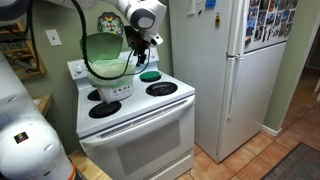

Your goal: Use the clamp tongs to pick up the paper towel and put it in the waste bin and then put the clamp tongs back on the right front plate of the stove

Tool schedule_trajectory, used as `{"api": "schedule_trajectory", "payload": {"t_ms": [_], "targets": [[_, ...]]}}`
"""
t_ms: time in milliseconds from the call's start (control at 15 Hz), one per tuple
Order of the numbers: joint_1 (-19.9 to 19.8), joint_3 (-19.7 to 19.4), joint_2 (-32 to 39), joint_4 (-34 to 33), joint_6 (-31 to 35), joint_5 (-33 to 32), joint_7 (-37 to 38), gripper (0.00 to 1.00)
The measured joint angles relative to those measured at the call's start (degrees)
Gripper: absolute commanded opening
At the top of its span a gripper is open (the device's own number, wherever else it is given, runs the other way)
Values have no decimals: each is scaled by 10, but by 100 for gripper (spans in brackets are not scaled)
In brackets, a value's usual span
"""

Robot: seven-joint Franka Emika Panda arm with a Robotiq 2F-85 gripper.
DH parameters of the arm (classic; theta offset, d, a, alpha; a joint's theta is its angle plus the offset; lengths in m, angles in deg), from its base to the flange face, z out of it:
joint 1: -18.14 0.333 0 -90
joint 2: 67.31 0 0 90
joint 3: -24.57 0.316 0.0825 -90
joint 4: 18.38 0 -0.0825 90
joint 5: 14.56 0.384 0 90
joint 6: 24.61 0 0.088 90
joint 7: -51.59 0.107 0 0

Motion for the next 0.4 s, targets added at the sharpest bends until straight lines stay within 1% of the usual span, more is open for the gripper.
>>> {"api": "schedule_trajectory", "payload": {"t_ms": [200,400], "targets": [[-2,-4,-33,32,-5,-6,24,100],[-3,-4,-49,47,-5,-10,35,100]]}}
